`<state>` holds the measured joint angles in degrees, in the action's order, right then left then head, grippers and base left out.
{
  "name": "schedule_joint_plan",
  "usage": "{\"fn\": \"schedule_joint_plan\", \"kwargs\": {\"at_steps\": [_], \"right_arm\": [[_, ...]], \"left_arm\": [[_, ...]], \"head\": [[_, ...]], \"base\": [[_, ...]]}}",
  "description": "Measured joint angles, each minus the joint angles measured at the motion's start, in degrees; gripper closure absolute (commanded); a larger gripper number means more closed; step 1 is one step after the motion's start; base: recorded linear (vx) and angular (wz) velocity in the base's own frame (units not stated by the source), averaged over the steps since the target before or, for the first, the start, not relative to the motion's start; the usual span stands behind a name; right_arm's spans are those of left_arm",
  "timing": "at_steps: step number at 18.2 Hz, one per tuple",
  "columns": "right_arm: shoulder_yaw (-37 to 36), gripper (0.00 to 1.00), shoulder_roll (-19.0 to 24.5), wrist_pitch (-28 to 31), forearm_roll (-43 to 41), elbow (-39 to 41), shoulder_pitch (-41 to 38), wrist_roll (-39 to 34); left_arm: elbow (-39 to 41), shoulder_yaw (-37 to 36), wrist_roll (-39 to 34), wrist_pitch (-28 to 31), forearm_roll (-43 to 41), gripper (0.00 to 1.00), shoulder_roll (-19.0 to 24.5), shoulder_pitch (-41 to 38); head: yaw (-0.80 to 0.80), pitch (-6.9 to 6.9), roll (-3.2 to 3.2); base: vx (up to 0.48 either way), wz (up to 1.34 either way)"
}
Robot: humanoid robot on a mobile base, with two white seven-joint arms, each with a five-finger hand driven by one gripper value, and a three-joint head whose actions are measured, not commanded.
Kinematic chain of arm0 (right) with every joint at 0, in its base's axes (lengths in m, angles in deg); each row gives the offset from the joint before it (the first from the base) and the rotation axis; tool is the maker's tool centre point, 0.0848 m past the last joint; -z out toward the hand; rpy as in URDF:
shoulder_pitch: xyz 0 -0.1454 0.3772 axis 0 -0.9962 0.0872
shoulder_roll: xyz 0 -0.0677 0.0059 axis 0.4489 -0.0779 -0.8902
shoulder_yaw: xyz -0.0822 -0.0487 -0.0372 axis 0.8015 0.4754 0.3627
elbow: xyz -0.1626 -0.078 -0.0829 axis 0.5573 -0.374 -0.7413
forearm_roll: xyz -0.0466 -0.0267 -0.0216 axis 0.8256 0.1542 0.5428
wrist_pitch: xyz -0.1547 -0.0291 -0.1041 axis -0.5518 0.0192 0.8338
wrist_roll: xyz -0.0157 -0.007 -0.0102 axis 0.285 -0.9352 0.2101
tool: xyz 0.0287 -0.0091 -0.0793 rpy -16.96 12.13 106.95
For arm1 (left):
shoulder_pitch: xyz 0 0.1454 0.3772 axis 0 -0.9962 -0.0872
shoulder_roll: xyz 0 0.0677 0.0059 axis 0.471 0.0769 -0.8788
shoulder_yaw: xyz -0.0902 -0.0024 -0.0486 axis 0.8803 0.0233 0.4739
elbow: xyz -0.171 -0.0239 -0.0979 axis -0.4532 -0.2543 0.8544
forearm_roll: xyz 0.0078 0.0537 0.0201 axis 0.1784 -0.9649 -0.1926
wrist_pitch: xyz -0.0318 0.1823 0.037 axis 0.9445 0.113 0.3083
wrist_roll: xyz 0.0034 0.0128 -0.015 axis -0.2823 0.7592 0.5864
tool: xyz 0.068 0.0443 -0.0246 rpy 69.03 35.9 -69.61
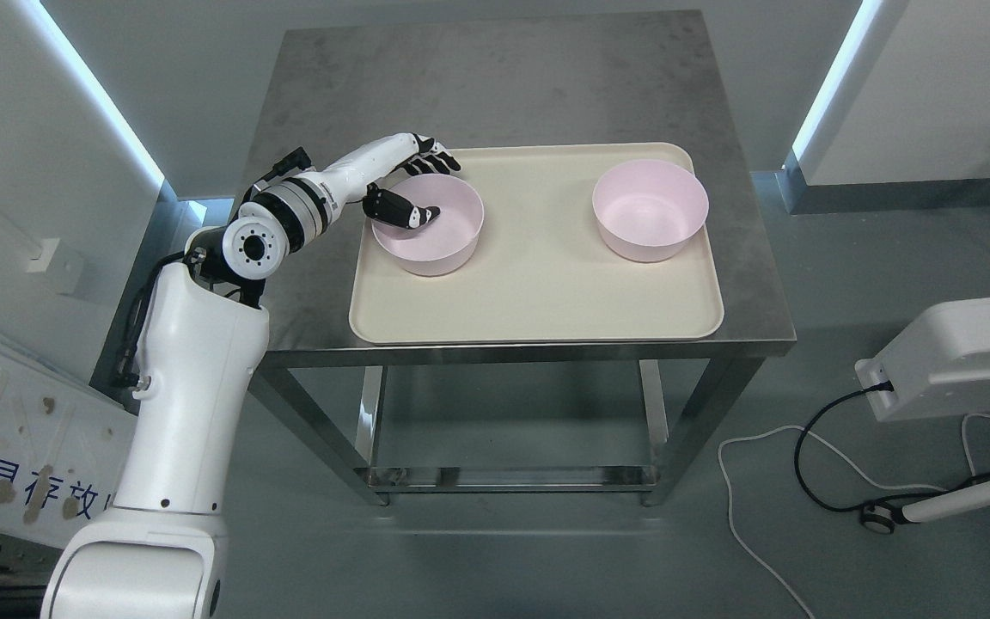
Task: Stack pink IKEA bowls on left shelf middle
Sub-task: 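Lift the gripped bowl with the left hand and place it into the other pink bowl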
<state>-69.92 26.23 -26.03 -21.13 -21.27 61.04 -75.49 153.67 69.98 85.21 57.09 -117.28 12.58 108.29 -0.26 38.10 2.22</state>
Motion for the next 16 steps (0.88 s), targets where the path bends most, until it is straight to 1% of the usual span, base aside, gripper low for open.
{"fn": "schedule_joint_plan", "kwargs": {"at_steps": [2, 3, 7, 11, 16], "right_arm": [[0.0, 0.0, 0.0, 0.0, 0.0, 0.0, 0.0, 0.0], [0.0, 0.0, 0.0, 0.0, 0.0, 0.0, 0.0, 0.0], [0.0, 0.0, 0.0, 0.0, 0.0, 0.0, 0.0, 0.0], [0.0, 0.0, 0.0, 0.0, 0.0, 0.0, 0.0, 0.0], [0.0, 0.0, 0.0, 0.0, 0.0, 0.0, 0.0, 0.0]], "left_arm": [[0.0, -0.19, 0.45, 0.29, 0.04, 0.9, -0.77, -0.05], [-0.02, -0.3, 0.74, -0.51, 0.04, 0.92, -1.12, -0.1], [-0.12, -0.27, 1.39, -3.92, -0.02, 0.95, -2.17, -0.24], [-0.31, 1.12, 1.87, -4.53, 0.27, 0.98, -3.0, 0.02], [-0.35, 4.25, 1.38, -4.72, 3.66, 0.99, -4.2, 0.95]], "head": [[0.0, 0.0, 0.0], [0.0, 0.0, 0.0], [0.0, 0.0, 0.0], [0.0, 0.0, 0.0], [0.0, 0.0, 0.0]], "base": [[0.0, 0.02], [0.001, 0.01], [0.0, 0.0], [0.0, 0.0], [-0.001, -0.01]]}}
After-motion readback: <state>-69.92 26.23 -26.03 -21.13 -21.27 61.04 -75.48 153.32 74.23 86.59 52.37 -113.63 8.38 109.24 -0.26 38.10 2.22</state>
